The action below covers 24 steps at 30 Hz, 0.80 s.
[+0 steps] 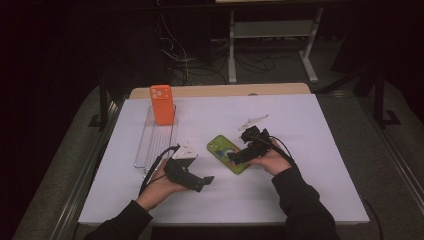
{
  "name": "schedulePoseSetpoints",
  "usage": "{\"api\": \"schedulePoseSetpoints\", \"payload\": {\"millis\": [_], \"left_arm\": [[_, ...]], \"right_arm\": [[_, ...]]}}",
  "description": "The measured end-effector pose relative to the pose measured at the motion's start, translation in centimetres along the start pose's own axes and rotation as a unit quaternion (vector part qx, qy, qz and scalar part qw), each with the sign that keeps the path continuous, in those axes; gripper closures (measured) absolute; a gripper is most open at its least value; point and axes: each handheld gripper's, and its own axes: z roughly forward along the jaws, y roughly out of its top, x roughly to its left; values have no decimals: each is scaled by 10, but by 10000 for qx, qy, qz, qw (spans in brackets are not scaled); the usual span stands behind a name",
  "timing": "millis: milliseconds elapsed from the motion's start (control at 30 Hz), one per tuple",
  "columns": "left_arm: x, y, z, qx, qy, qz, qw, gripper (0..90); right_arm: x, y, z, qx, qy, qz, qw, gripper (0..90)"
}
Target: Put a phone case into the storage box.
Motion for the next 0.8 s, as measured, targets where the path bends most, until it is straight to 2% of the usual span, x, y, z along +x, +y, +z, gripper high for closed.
{"api": "schedulePoseSetpoints", "payload": {"millis": [200, 300, 400, 467, 567, 800], "left_arm": [[2, 0, -1, -32, -32, -37, 10000, 5], [2, 1, -1, 7, -14, 7, 10000, 5], [1, 0, -1, -29, -21, -47, 10000, 5], [1, 0, -1, -24, -23, -42, 10000, 5], [2, 0, -1, 2, -17, -30, 10000, 5], [1, 0, -1, -8, -13, -42, 10000, 5]], "right_arm": [[3, 3, 11, 72, -1, -26, 10000, 0], [5, 3, 18, 141, 39, -41, 9999, 0], [7, 2, 24, 260, 59, -84, 9996, 0], [8, 1, 29, 320, 22, -160, 9994, 0], [9, -1, 32, 431, -20, -109, 9990, 0], [10, -5, 40, 638, -164, -240, 9975, 0]]}}
